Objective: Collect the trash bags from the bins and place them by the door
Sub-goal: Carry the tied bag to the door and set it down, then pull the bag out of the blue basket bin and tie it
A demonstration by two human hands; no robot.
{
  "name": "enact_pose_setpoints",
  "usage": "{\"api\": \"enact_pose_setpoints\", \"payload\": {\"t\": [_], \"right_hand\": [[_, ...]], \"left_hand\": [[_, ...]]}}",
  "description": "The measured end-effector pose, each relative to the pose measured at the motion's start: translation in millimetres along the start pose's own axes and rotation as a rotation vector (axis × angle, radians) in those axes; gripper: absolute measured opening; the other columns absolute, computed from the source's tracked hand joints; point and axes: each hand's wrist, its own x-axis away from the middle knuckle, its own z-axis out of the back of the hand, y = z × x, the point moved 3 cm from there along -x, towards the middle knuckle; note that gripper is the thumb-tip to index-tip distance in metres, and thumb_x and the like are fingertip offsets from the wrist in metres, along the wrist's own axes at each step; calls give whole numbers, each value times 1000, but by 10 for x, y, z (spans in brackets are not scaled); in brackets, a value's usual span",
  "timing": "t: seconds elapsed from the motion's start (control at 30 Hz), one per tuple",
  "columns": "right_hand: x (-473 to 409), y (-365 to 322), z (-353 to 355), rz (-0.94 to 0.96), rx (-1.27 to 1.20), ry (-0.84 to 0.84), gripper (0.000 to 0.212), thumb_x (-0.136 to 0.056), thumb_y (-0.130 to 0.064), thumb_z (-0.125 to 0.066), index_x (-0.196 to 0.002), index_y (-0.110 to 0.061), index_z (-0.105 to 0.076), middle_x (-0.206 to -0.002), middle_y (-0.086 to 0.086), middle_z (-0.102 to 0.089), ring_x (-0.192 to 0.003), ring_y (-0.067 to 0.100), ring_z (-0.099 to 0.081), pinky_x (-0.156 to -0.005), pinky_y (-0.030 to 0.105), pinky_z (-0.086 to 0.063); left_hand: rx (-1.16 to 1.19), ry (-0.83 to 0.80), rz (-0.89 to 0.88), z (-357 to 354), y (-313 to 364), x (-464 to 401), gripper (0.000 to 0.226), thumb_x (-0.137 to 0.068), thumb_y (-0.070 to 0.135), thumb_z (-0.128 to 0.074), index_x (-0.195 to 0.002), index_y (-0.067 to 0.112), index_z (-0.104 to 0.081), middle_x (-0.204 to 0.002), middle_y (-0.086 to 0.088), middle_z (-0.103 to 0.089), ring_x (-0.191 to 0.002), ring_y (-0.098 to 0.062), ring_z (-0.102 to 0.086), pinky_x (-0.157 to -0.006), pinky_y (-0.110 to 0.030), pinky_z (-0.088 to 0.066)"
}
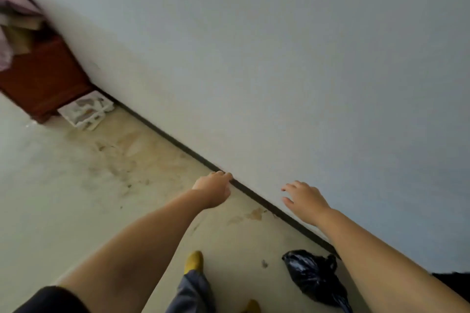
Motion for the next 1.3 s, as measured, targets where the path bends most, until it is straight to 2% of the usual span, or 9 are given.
{"api": "enact_pose_setpoints", "payload": {"t": [0.27,0.47,0.67,0.9,1.13,1.3], "right_hand": [[-375,-1746,-185,387,180,-257,46,-98,-43,-36,-138,-20,-38,-139,8,-44,-125,28,-46,-100,40,-40],[-403,-3059,-425,568,302,-334,49,-98,-43,-36,-139,-18,-38,-141,10,-43,-128,29,-45,-99,40,-40],[-368,-4342,-665,682,397,-367,48,-98,-42,-35,-139,-17,-38,-142,10,-42,-129,29,-44,-101,40,-39],[-471,-5668,-712,813,472,-345,47,-99,-42,-33,-137,-16,-41,-139,11,-45,-126,30,-45,-98,40,-40],[-958,-6653,-673,880,539,-358,47,-98,-44,-33,-137,-17,-41,-139,11,-45,-126,31,-46,-97,41,-41],[-1659,-7386,-545,921,555,-350,47,-98,-44,-32,-136,-17,-41,-139,11,-45,-126,32,-46,-99,41,-41]], "left_hand": [[155,-32,462,-464,-1452,1351,38,-98,25,-34,-134,16,-43,-135,-10,-48,-125,-28,-46,-97,-41,-43],[278,7,675,-805,-2242,2313,40,-99,31,-33,-134,15,-44,-135,-9,-50,-122,-28,-49,-95,-39,-43],[369,24,748,-963,-2953,2938,46,-99,43,-32,-133,16,-46,-134,-7,-53,-120,-27,-51,-97,-40,-44],[446,95,828,-836,-3770,3342,46,-98,45,-30,-129,16,-48,-132,-8,-53,-119,-27,-51,-96,-39,-43],[500,129,892,-602,-4611,3385,46,-98,45,-30,-127,15,-50,-131,-9,-54,-120,-28,-49,-95,-39,-42],[515,141,937,-285,-5493,3123,45,-99,44,-31,-127,15,-50,-132,-9,-53,-122,-27,-48,-96,-38,-41]]}}
